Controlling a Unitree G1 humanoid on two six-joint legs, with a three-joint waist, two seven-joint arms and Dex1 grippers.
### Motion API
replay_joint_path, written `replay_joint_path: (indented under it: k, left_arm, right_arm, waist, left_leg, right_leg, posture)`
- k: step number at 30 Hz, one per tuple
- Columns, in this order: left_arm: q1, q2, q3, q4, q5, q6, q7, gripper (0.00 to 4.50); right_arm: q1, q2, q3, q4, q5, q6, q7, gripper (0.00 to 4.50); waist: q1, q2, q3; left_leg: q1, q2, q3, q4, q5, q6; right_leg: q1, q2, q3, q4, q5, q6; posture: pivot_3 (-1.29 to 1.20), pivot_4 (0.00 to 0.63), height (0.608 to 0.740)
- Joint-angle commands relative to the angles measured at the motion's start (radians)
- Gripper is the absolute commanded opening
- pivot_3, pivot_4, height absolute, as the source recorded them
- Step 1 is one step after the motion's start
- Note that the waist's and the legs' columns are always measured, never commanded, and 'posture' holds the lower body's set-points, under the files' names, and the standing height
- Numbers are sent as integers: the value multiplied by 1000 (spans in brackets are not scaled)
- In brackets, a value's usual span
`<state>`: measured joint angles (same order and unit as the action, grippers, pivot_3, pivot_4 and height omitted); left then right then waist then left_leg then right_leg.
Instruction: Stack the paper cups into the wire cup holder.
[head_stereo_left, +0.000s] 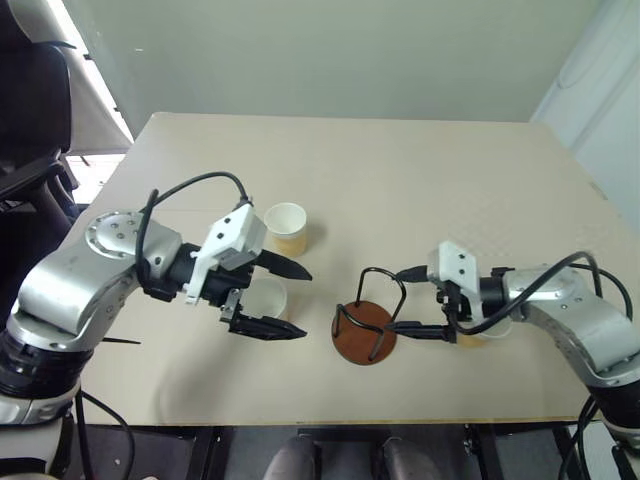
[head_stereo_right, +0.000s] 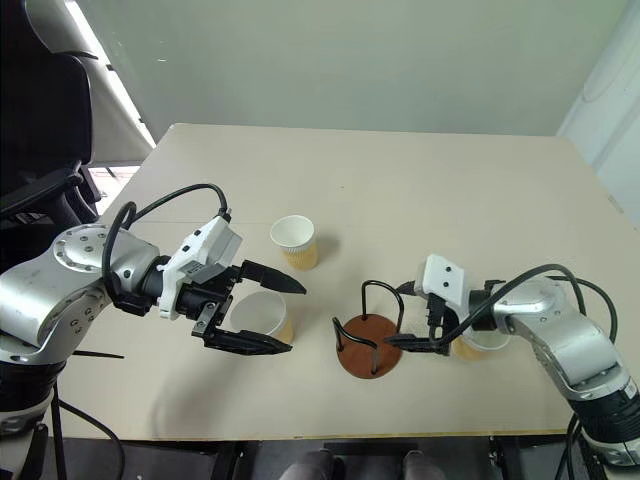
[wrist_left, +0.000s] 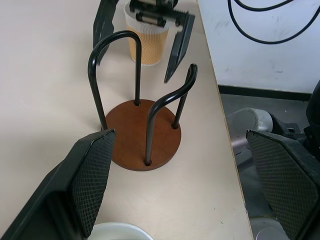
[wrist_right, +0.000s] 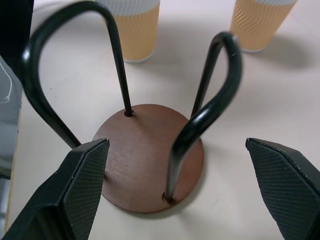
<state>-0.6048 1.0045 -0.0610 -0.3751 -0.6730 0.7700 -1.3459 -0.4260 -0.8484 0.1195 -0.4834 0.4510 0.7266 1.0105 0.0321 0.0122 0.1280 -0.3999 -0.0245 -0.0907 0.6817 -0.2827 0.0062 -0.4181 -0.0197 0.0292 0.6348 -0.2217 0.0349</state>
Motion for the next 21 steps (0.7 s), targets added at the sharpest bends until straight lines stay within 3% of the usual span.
replay_joint_path:
  k: [1,12,16,21]
  left_arm:
    - [-11,-3,1,-15,2,-12,3,4500]
    - [-24,-38,-32,16,22,-39,-5,4500]
    - [-31,-50,-42,30,33,-51,-14,4500]
    - [-57,-67,-58,54,47,-68,-31,4500]
  right_arm:
    - [5,-49,-95,-59,40,13,6,4482]
    - [192,-245,-389,-204,211,153,44,4482]
    - [299,-300,-452,-219,188,136,61,4482]
    - [418,-350,-439,-201,81,35,75,4482]
  waist:
    - [0,0,0]
    - [2,0,0]
    - [1,0,0]
    - [2,0,0]
  left_leg:
    - [0,0,0,0,0,0]
    - [0,0,0,0,0,0]
    - [0,0,0,0,0,-1]
    - [0,0,0,0,0,-1]
  right_leg:
    - [0,0,0,0,0,0]
    - [0,0,0,0,0,0]
    - [0,0,0,0,0,0]
    - [1,0,0,0,0,0]
  posture:
    - [0,150,740]
    - [0,150,740]
    - [0,150,740]
    - [0,150,740]
